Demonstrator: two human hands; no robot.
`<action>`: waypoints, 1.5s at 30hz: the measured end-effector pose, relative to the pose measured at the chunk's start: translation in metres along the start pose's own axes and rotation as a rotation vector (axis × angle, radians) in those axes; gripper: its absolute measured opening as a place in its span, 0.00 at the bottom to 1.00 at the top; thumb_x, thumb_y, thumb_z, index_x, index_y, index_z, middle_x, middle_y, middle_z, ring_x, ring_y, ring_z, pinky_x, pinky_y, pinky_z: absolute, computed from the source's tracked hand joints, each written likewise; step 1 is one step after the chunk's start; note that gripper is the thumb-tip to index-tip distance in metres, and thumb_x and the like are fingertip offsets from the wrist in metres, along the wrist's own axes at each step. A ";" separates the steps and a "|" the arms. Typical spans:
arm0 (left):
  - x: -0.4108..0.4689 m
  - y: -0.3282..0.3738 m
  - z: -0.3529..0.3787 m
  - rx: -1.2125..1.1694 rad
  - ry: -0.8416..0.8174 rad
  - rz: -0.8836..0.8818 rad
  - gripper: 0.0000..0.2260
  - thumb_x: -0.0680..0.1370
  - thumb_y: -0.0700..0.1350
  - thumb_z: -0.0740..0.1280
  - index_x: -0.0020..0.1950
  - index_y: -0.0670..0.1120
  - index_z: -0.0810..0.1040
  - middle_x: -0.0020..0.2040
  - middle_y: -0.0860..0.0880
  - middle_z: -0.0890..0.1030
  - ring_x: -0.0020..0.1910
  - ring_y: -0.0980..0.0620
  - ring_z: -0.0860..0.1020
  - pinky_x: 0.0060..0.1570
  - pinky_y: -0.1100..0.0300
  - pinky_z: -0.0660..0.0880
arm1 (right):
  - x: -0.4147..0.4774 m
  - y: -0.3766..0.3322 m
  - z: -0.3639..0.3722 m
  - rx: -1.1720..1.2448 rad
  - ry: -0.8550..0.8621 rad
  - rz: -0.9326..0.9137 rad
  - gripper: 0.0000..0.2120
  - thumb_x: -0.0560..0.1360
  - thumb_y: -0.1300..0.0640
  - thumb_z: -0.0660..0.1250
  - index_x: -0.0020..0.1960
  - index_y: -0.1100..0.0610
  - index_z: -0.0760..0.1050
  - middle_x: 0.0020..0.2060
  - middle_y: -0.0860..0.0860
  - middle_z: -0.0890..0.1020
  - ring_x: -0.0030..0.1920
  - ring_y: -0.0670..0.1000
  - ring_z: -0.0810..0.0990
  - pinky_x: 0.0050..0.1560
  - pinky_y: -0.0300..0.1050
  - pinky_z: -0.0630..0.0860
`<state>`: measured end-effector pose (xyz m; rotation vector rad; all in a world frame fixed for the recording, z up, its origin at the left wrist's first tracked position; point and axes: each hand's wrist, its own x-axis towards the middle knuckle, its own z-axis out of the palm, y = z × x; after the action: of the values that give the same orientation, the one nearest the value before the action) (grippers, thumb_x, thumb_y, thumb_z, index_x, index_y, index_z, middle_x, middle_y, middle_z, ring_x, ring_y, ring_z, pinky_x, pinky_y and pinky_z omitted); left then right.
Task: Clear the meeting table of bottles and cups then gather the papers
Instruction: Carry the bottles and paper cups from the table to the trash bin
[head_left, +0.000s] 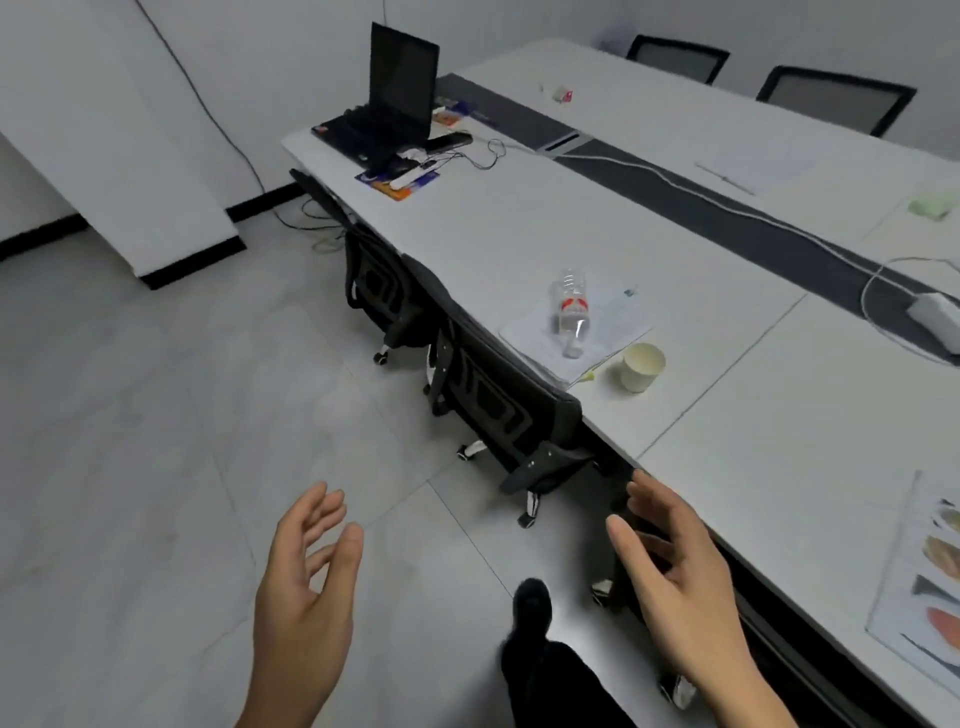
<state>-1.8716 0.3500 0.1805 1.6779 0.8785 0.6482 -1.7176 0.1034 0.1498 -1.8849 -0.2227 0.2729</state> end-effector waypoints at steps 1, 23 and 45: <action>0.025 0.001 0.016 0.017 -0.033 0.010 0.20 0.75 0.49 0.65 0.67 0.56 0.71 0.61 0.58 0.80 0.62 0.60 0.77 0.58 0.61 0.71 | 0.020 0.004 0.006 0.008 0.021 0.024 0.22 0.76 0.50 0.70 0.69 0.44 0.73 0.62 0.35 0.78 0.63 0.36 0.76 0.61 0.40 0.74; 0.412 -0.024 0.395 0.787 -1.171 0.453 0.34 0.77 0.47 0.68 0.79 0.50 0.56 0.78 0.49 0.53 0.77 0.49 0.55 0.73 0.52 0.59 | 0.344 0.063 0.030 -0.193 0.424 0.562 0.45 0.72 0.38 0.71 0.80 0.50 0.53 0.79 0.50 0.54 0.79 0.47 0.50 0.75 0.46 0.57; 0.453 0.049 0.436 0.540 -1.297 0.542 0.39 0.73 0.69 0.64 0.79 0.62 0.52 0.62 0.59 0.67 0.55 0.56 0.73 0.54 0.57 0.70 | 0.346 0.012 0.057 0.017 1.031 0.602 0.35 0.65 0.40 0.80 0.68 0.40 0.69 0.62 0.37 0.73 0.59 0.42 0.77 0.57 0.45 0.78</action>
<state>-1.2570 0.4681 0.1045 2.3043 -0.3977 -0.4476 -1.4036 0.2505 0.0933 -1.8043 1.0410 -0.3167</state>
